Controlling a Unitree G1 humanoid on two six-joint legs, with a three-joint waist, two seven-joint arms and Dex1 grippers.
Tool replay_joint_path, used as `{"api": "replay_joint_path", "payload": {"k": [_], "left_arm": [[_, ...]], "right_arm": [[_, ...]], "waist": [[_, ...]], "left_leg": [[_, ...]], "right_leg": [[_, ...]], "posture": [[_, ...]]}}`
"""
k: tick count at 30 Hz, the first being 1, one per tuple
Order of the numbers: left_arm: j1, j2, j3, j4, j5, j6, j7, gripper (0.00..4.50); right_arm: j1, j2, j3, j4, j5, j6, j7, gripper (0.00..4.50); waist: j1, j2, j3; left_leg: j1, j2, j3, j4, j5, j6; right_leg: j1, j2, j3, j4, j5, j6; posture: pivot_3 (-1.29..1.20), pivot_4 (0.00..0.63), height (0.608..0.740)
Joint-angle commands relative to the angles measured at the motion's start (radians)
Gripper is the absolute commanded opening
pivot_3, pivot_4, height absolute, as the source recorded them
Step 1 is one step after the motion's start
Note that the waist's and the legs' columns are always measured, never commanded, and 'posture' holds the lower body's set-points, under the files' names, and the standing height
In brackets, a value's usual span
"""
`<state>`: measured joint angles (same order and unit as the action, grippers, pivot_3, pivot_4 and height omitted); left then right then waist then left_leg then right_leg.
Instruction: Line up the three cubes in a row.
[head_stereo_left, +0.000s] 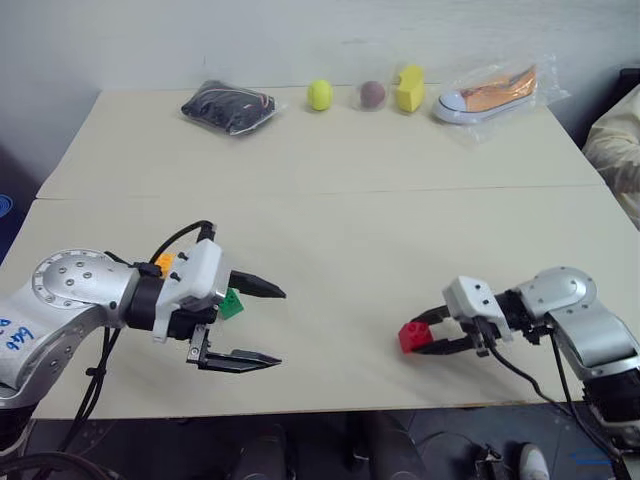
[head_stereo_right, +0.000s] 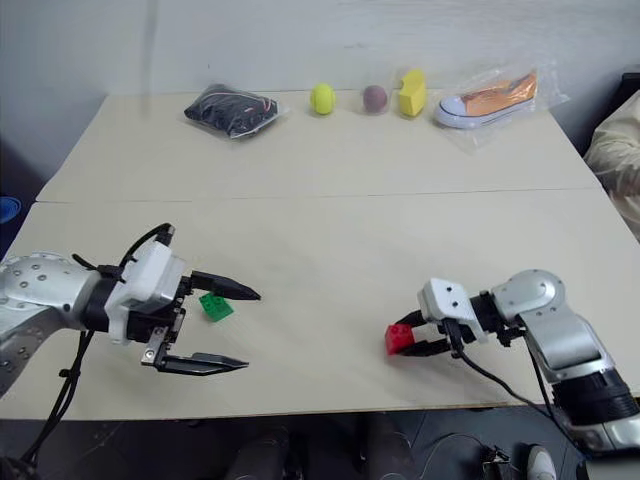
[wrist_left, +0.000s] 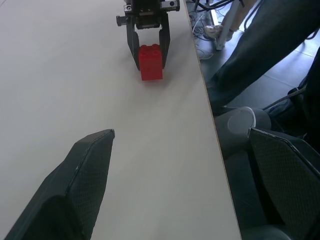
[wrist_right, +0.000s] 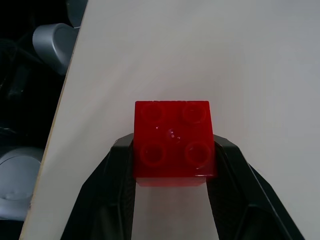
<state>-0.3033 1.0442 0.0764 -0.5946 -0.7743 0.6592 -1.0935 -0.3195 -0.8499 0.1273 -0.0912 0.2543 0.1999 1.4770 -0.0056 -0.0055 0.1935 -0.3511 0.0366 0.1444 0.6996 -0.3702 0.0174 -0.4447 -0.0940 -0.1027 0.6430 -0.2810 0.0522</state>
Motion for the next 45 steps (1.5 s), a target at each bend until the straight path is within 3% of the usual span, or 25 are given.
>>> {"api": "replay_joint_path", "payload": {"k": [1,7,12,16,20,24,29,33,37,40,45], "left_arm": [[-0.024,-0.014,-0.009,-0.011,0.018,-0.024,-0.007,4.50],[-0.032,-0.020,-0.018,0.000,0.026,-0.035,-0.030,4.50],[-0.015,-0.016,0.010,-0.005,0.012,-0.014,-0.022,4.50],[0.101,-0.004,0.142,-0.008,-0.006,0.028,0.026,4.50],[0.402,-0.055,0.424,-0.044,0.036,0.065,0.083,4.50],[0.654,-0.191,0.689,0.039,0.105,0.039,0.138,4.50],[0.832,-0.289,0.798,0.172,0.208,-0.091,0.122,4.50],[0.834,-0.281,0.790,0.212,0.221,-0.143,0.116,4.50],[0.735,-0.220,0.719,0.196,0.190,-0.110,0.119,4.50],[0.603,-0.168,0.542,0.206,0.244,-0.121,0.138,4.50],[0.391,-0.161,0.319,0.281,0.310,-0.120,0.190,4.50]], "right_arm": [[0.007,-0.004,-0.009,-0.054,-0.004,-0.018,-0.043,1.48],[-0.010,0.027,0.037,0.001,-0.038,-0.031,-0.084,1.48],[-0.026,0.038,0.047,0.024,-0.043,-0.030,-0.098,3.15],[-0.039,0.023,0.017,-0.013,0.004,0.015,-0.096,4.48],[-0.088,-0.012,-0.059,-0.074,0.119,0.132,-0.080,4.48],[-0.147,-0.050,-0.129,-0.119,0.264,0.264,-0.043,4.48],[-0.183,-0.069,-0.139,-0.146,0.333,0.331,-0.023,4.48],[-0.198,-0.070,-0.128,-0.142,0.335,0.336,-0.018,4.48],[-0.206,-0.066,-0.130,-0.141,0.339,0.343,-0.028,4.48],[-0.190,-0.058,-0.144,-0.165,0.355,0.365,-0.058,4.48],[-0.150,-0.056,-0.162,-0.228,0.385,0.389,-0.099,4.48]], "waist": [[0.002,0.000,0.000],[0.003,0.000,0.000],[0.003,0.000,0.000],[-0.001,0.000,0.000],[-0.013,0.000,0.000],[-0.019,-0.001,0.000],[-0.017,-0.002,-0.001],[-0.005,-0.004,-0.002],[0.005,-0.005,-0.003],[0.005,-0.005,-0.003],[-0.005,-0.005,-0.003]], "left_leg": [[0.000,0.000,0.000,0.000,0.000,0.000],[-0.001,0.000,0.000,0.000,0.000,0.001],[-0.001,-0.001,0.000,0.000,0.001,0.001],[-0.001,0.000,-0.001,0.000,0.001,0.001],[-0.001,0.002,-0.001,-0.001,0.001,0.001],[-0.001,0.001,-0.003,0.000,0.000,0.001],[-0.001,0.002,-0.004,-0.001,-0.001,0.002],[-0.002,0.001,-0.005,-0.001,-0.003,0.003],[-0.002,0.001,-0.006,-0.001,-0.004,0.002],[-0.002,0.001,-0.006,-0.001,-0.004,0.002],[-0.002,0.001,-0.004,-0.002,-0.003,0.002]], "right_leg": [[0.000,0.000,0.000,0.000,0.000,0.000],[0.000,0.000,0.000,-0.001,0.000,0.000],[0.000,0.000,-0.001,-0.001,0.000,0.000],[0.000,0.000,-0.001,-0.001,0.000,0.000],[-0.001,0.000,-0.001,-0.001,0.000,-0.001],[0.000,-0.001,-0.002,-0.002,-0.001,-0.001],[0.001,-0.001,-0.004,-0.004,-0.001,-0.001],[0.001,-0.003,-0.004,-0.005,-0.001,-0.001],[0.001,-0.005,-0.004,-0.005,-0.001,-0.001],[0.001,-0.005,-0.005,-0.004,-0.001,-0.002],[0.000,-0.004,-0.004,-0.004,-0.001,-0.001]], "posture": [[0.00,0.150,0.740],[0.00,0.150,0.740],[0.00,0.150,0.740],[0.00,0.150,0.740],[0.00,0.150,0.740],[0.00,0.150,0.740],[0.00,0.150,0.740],[0.00,0.150,0.740],[0.00,0.150,0.740],[0.00,0.150,0.740],[0.00,0.150,0.740]]}}
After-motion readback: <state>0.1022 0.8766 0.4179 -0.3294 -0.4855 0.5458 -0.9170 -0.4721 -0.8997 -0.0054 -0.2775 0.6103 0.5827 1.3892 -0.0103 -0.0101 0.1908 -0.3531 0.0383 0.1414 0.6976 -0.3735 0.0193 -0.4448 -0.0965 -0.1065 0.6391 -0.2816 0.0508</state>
